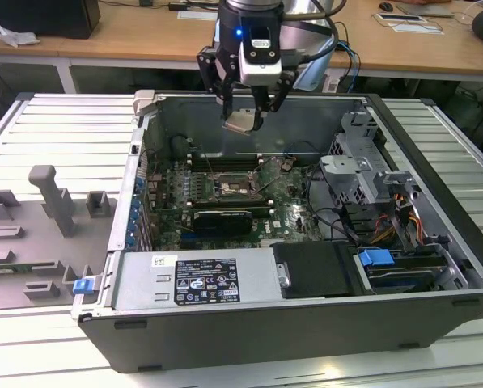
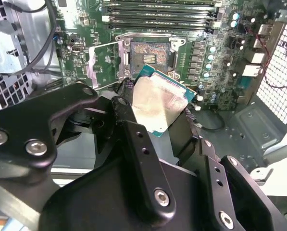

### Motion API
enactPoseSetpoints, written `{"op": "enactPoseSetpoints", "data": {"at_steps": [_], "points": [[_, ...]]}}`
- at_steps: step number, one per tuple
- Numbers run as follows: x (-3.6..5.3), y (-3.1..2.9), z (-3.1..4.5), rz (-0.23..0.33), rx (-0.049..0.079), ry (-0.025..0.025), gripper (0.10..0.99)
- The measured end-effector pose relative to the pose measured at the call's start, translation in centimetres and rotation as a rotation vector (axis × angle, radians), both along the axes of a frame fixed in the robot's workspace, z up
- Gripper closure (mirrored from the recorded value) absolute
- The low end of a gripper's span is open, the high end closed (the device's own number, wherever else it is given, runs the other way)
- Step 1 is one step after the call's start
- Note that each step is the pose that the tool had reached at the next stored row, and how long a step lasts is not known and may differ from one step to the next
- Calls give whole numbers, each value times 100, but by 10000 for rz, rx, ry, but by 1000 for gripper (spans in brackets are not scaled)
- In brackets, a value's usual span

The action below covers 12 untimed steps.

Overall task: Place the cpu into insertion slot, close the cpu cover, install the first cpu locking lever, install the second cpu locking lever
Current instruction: 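Place the cpu into insertion slot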

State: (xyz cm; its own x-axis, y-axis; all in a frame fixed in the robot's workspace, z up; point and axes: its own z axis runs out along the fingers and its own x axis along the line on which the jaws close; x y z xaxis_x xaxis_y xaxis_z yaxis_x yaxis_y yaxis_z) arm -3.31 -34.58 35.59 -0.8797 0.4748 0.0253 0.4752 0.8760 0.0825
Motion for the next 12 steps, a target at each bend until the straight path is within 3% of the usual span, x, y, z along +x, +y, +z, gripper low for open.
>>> {"op": "enactPoseSetpoints", "data": {"at_steps": [12], "points": [[0, 0, -10, -382, -1, 0, 549]]}}
